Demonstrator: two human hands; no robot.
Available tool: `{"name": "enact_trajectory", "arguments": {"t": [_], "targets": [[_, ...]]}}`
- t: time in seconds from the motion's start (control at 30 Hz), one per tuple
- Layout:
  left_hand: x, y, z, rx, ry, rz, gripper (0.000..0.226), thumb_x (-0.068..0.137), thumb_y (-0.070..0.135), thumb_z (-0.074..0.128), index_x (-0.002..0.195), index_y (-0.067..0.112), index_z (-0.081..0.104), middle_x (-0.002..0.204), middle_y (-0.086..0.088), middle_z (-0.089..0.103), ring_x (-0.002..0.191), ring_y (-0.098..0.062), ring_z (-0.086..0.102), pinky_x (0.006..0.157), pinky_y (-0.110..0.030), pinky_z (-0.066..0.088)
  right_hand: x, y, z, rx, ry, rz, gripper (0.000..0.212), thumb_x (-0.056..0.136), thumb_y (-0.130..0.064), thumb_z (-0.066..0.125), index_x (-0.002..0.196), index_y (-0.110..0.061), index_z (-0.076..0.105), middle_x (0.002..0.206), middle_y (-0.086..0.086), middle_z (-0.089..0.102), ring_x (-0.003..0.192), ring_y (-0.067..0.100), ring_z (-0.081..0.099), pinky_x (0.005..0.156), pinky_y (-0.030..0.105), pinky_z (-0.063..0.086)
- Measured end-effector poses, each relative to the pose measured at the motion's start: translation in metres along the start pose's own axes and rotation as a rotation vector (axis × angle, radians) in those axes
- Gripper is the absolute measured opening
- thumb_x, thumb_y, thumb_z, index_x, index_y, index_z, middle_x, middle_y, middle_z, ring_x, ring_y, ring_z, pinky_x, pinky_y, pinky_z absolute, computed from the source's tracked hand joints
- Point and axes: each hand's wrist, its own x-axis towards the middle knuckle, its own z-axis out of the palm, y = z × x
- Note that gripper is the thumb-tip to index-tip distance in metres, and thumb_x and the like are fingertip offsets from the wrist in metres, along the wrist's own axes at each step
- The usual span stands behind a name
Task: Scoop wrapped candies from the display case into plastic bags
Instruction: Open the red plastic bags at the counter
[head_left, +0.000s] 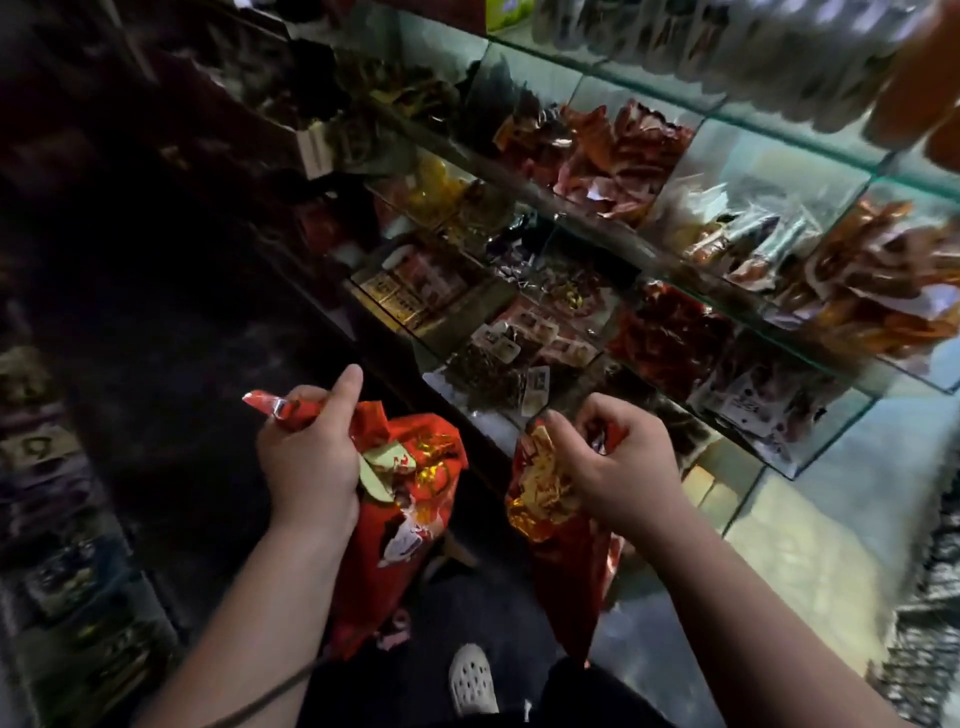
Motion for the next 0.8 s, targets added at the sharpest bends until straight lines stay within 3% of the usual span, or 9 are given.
{"name": "enact_trajectory", "arguments": {"t": [0.13,0.27,0.4,0.53,0.63,0.8], "targets": [[0.051,0.007,0.024,-0.078,0.085,0.026,0.036,0.071,0.048,0.083,0.055,0.026,0.060,0.061,0.006,0.065,0.064,-0.015,0.070,0.061,-0.028,0.057,0.056,0.008,0.009,0.018,-0.031,-0.012,0.040,0.089,-0.030,0.075,0.059,-0.016,0.051,0.057,0.003,0.055,0.052,0.008,0.049,0.046,0.016,0.038],[0.096,0.012,0.054,-0.119,0.167,0.076,0.034,0.072,0.042,0.083,0.053,0.027,0.061,0.057,0.010,0.061,0.056,-0.008,0.066,0.052,-0.020,0.052,0.119,0.021,0.016,0.043,-0.054,-0.062,0.043,0.089,-0.031,0.075,0.058,-0.018,0.049,0.052,-0.004,0.049,0.051,0.005,0.046,0.049,0.016,0.037],[0.132,0.016,0.088,-0.135,0.188,0.077,0.035,0.069,0.044,0.083,0.051,0.026,0.058,0.055,0.011,0.058,0.055,-0.009,0.063,0.053,-0.025,0.052,0.176,0.035,0.026,0.075,-0.109,-0.100,0.043,0.089,-0.032,0.075,0.058,-0.019,0.049,0.056,0.000,0.055,0.052,0.009,0.050,0.051,0.019,0.040],[0.164,0.020,0.123,-0.090,0.188,0.117,0.037,0.070,0.042,0.084,0.052,0.025,0.057,0.055,0.010,0.057,0.056,-0.011,0.062,0.055,-0.028,0.052,0.233,0.037,0.044,0.088,-0.125,-0.177,0.047,0.088,-0.026,0.077,0.055,-0.029,0.044,0.056,-0.015,0.055,0.054,0.003,0.051,0.054,0.014,0.037],[0.180,0.026,0.146,-0.070,0.182,0.125,0.039,0.069,0.045,0.085,0.054,0.024,0.056,0.058,0.003,0.058,0.063,-0.020,0.063,0.064,-0.039,0.055,0.266,0.032,0.058,0.124,-0.151,-0.210,0.046,0.089,-0.023,0.076,0.055,-0.028,0.045,0.059,-0.010,0.062,0.060,0.006,0.060,0.058,0.024,0.045],[0.213,0.041,0.181,0.047,0.145,0.134,0.042,0.069,0.056,0.081,0.055,0.023,0.059,0.065,-0.003,0.063,0.065,-0.021,0.065,0.072,-0.043,0.056,0.315,0.025,0.076,0.173,-0.137,-0.262,0.047,0.089,-0.021,0.076,0.057,-0.030,0.043,0.052,-0.012,0.047,0.054,0.003,0.047,0.055,0.015,0.036]]}}
